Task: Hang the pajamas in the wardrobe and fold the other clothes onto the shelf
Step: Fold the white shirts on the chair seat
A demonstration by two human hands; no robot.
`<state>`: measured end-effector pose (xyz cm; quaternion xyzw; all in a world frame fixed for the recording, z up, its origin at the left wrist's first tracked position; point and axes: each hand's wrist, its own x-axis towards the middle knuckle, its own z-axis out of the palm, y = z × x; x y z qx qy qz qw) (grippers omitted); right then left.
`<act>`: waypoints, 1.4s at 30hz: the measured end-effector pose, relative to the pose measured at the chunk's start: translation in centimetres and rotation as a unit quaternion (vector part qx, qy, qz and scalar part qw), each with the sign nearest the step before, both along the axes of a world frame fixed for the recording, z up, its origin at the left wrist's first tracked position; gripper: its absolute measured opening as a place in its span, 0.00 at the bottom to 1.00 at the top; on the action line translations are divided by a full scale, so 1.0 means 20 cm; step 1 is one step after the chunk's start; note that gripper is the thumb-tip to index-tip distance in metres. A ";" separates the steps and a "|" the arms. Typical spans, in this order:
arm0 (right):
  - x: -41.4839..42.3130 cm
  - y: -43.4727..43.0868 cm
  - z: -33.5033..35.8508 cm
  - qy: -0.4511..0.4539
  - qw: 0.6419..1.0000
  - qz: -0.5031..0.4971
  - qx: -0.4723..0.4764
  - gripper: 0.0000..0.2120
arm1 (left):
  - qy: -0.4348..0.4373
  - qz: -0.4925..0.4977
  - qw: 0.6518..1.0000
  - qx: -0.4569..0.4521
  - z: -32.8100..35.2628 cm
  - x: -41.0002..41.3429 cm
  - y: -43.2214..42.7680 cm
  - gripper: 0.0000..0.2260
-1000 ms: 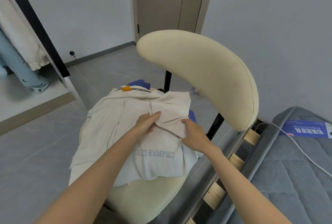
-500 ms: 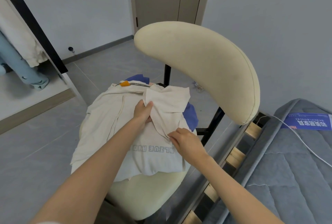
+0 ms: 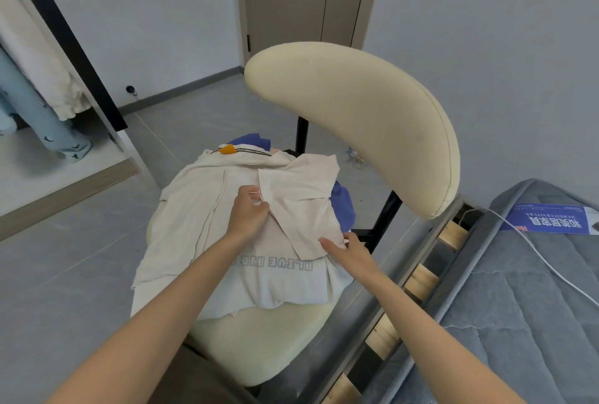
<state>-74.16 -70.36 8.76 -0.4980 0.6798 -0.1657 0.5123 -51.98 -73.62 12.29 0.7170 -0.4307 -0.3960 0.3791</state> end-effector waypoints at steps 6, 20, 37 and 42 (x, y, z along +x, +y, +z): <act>0.04 -0.06 0.13 0.035 0.998 0.029 -0.033 0.23 | -0.019 -0.064 0.998 -0.018 0.05 0.06 0.07 0.12; 0.66 0.01 0.44 -0.146 0.977 0.072 -0.137 0.12 | 0.107 0.090 0.990 -0.010 0.14 0.55 0.23 0.12; 1.18 0.18 0.22 -0.079 0.935 0.347 -0.005 0.36 | 0.320 0.102 0.930 0.151 -0.05 0.95 0.35 0.21; 1.08 0.22 0.24 -0.130 0.910 0.382 0.095 0.38 | 0.248 0.077 0.957 0.128 -0.05 0.88 0.29 0.14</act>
